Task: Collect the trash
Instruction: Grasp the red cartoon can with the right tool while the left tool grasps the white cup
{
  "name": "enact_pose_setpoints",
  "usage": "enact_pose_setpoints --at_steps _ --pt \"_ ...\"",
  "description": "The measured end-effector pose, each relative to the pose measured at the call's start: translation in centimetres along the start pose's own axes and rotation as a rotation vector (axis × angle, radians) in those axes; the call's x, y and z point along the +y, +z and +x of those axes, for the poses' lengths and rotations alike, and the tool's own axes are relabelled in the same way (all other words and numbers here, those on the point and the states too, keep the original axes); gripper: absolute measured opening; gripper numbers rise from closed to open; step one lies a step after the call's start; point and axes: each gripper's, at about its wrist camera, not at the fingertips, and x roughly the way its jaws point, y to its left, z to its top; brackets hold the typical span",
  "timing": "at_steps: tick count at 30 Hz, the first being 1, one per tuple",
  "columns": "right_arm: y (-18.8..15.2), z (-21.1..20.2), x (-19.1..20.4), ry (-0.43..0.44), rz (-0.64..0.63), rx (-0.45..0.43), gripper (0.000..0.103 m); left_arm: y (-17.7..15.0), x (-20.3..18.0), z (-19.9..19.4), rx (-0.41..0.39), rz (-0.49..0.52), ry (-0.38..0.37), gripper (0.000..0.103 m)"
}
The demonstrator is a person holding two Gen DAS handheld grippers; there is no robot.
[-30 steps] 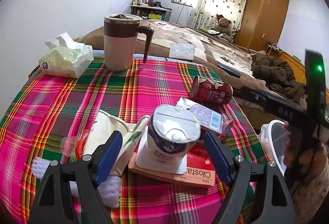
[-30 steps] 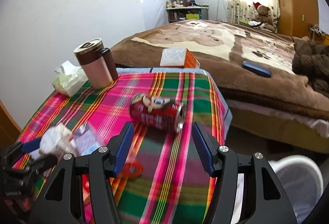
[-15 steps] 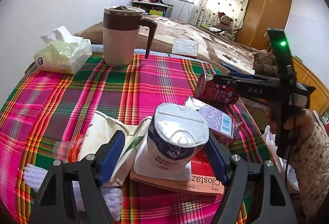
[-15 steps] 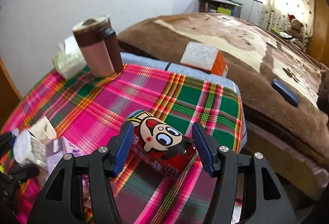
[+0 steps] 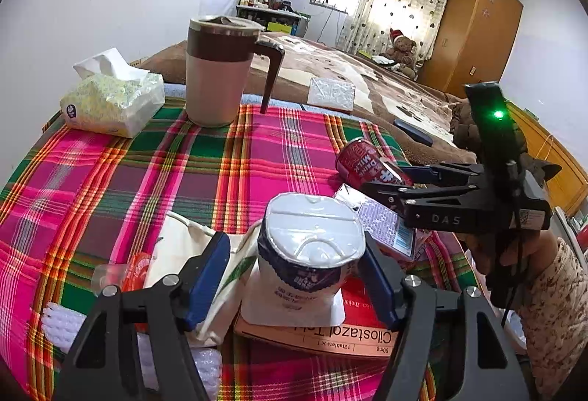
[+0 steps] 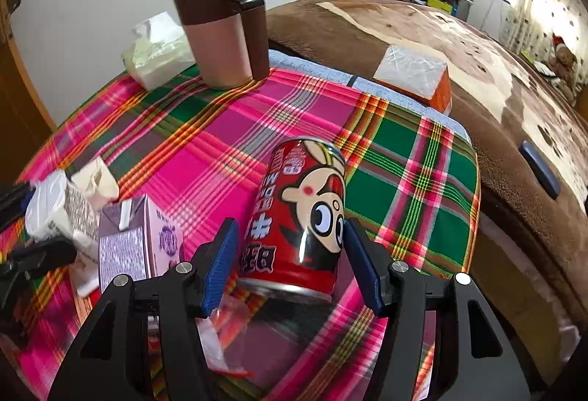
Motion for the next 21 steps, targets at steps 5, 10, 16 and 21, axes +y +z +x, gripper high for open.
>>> enact_pose_setpoints --at_steps 5,10,16,21 --pt "0.5 0.9 -0.6 0.013 0.072 0.002 0.060 0.3 0.1 0.7 0.011 -0.001 0.013 0.071" --pt "0.3 1.4 -0.9 0.023 0.121 -0.018 0.054 0.3 -0.2 1.1 0.011 0.014 0.011 0.063" --pt "-0.3 1.0 -1.4 0.006 0.167 -0.050 0.054 0.4 -0.4 0.7 -0.002 0.022 0.017 0.059" --pt "-0.9 0.4 -1.8 0.003 0.199 -0.075 0.054 0.4 -0.6 0.2 -0.013 0.029 0.025 0.058"
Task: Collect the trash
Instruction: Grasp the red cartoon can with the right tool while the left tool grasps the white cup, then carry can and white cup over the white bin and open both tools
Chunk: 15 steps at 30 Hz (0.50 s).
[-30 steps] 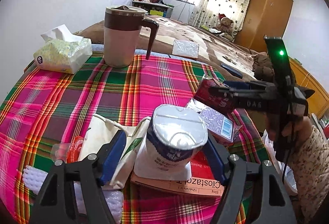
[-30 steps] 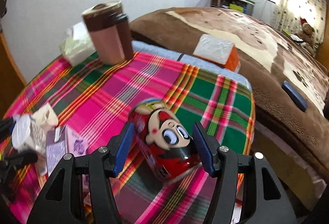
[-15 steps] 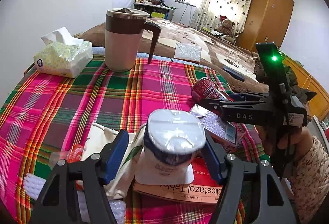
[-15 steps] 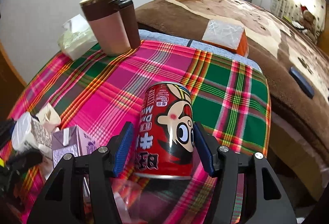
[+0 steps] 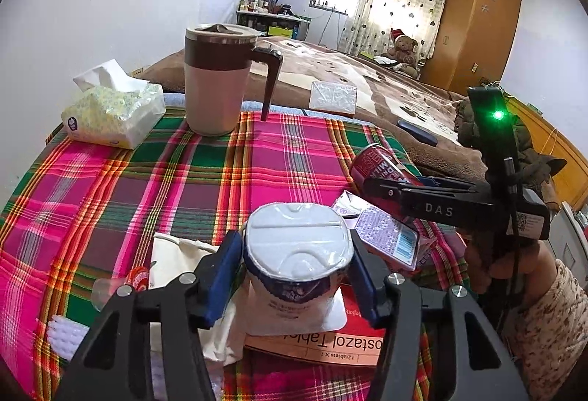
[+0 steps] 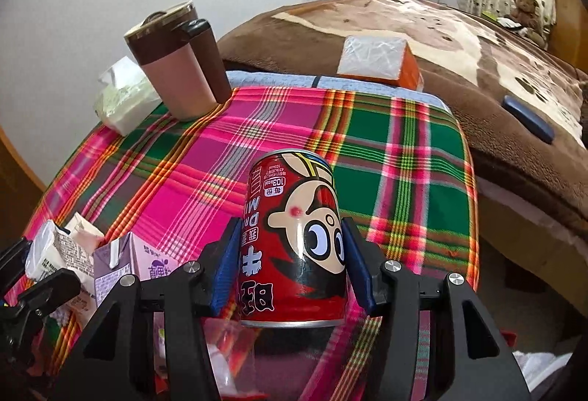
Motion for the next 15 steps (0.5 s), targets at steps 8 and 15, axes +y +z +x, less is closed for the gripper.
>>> enact_pose_setpoints --at_steps 8,15 --pt "-1.0 -2.8 -0.3 -0.005 0.042 -0.062 0.054 -0.1 -1.1 -1.6 -0.033 0.035 0.017 0.058" --pt "-2.5 -6.2 -0.3 0.007 0.075 -0.110 0.054 -0.3 -2.3 -3.6 -0.056 0.055 0.012 0.058"
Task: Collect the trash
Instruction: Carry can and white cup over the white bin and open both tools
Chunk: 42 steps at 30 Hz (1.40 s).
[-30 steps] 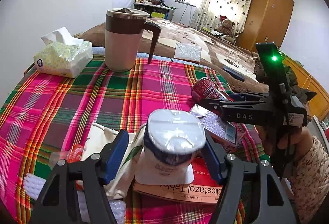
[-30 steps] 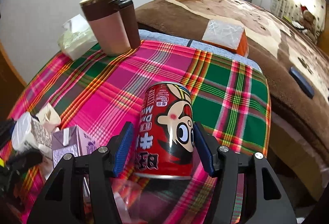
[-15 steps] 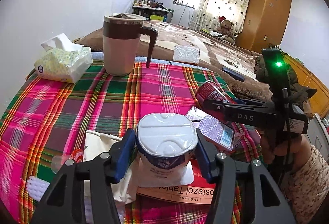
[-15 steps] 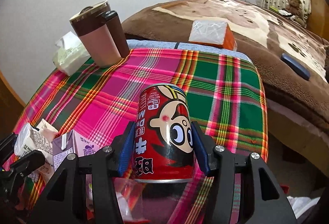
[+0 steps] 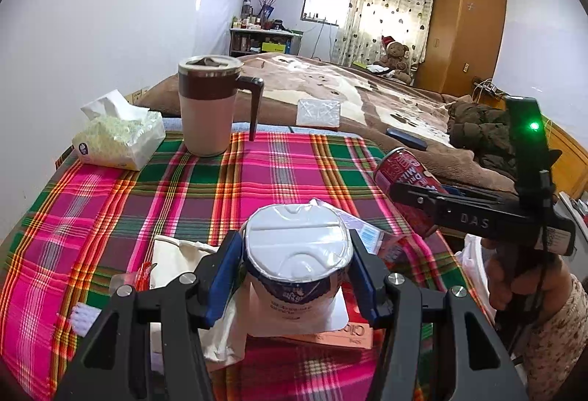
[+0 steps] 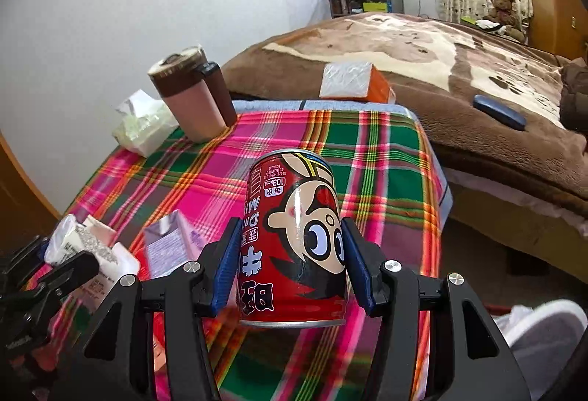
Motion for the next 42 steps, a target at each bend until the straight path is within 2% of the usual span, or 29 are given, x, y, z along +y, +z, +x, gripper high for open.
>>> enact_pose_setpoints --at_steps 15,22,31,42 --pt "-3.3 -7.7 -0.6 -0.037 0.046 -0.097 0.054 -0.3 -4.2 -3.9 -0.034 0.068 -0.043 0.058" --pt "-5.1 -10.7 -2.0 -0.071 0.101 -0.137 0.054 -0.7 -7.1 -4.9 -0.043 0.108 -0.099 0.058" --pt "-7.3 -14.2 -4.1 -0.158 0.159 -0.182 0.054 -1.4 -11.9 -5.1 -0.037 0.169 -0.188 0.058" --pt "-9.7 -16.7 -8.1 -0.279 0.268 -0.184 0.054 -1.8 -18.7 -3.9 -0.006 0.246 -0.320 0.058"
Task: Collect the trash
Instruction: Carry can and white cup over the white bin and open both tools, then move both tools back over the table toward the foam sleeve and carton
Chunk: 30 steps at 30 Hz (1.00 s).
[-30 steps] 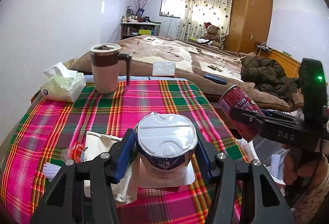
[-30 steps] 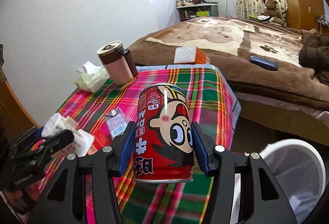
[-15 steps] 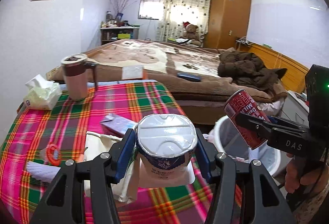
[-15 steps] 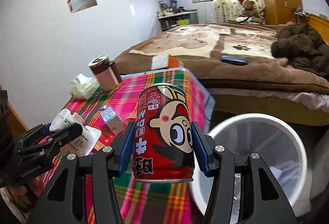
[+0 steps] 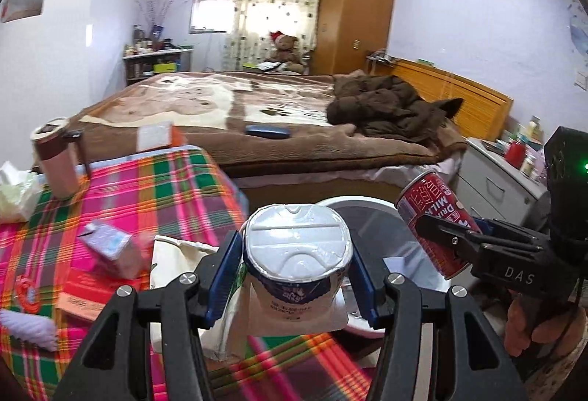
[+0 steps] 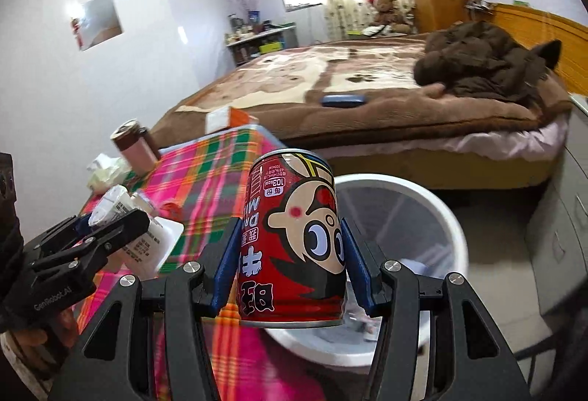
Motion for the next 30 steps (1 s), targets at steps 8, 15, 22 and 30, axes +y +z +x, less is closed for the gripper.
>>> enact_pose_setpoints --at_steps 8,15,22,30 --pt "-0.9 0.3 -3.1 -0.091 0.038 0.032 0.054 0.1 -3.5 3.7 0.056 0.035 -0.070 0.058" --pt "-1.3 1.8 -5.3 -0.147 0.072 0.071 0.054 -0.3 -5.3 6.5 0.111 0.052 -0.084 0.058" --pt "-1.9 2.7 -6.3 -0.189 0.055 0.101 0.054 -0.3 -5.8 7.4 0.115 0.048 -0.105 0.067" --pt "-1.7 2.1 -6.4 -0.197 0.067 0.061 0.071 -0.1 -4.9 6.8 0.091 0.015 -0.090 0.082"
